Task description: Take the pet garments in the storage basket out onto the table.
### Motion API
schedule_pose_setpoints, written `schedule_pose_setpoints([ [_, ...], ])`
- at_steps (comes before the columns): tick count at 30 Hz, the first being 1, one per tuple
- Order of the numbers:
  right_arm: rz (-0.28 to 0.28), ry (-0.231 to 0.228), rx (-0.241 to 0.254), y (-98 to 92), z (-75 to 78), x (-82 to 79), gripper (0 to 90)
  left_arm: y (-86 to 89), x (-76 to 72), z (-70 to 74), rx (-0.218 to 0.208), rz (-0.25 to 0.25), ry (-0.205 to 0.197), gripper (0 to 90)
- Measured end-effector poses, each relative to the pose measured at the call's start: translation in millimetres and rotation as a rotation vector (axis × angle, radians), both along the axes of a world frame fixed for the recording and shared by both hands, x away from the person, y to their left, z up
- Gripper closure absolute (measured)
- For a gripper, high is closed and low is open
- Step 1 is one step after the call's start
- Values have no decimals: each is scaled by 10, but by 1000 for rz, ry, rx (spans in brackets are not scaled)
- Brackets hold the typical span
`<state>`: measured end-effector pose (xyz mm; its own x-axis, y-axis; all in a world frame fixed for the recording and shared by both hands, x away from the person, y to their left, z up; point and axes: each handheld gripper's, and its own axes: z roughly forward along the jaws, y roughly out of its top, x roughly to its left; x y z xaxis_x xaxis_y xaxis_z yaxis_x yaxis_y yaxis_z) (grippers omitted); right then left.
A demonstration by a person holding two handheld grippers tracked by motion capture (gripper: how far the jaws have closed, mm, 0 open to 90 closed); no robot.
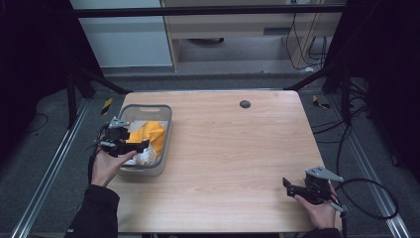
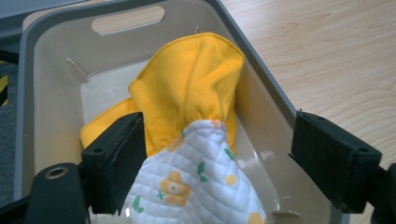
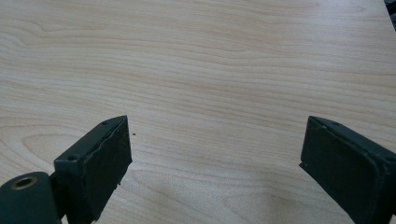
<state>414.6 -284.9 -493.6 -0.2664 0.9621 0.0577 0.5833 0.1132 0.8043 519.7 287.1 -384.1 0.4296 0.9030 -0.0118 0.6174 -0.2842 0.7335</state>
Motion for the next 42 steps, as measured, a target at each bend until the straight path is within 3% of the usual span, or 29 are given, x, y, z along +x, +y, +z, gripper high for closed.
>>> schedule_pose_setpoints([
  [28,13,26,8,14,-13,6,88,-81,224,-161,62,8,108,260],
  [42,25,38,0,25,-25,13,89,-134,265,-278,78,5,181,428],
])
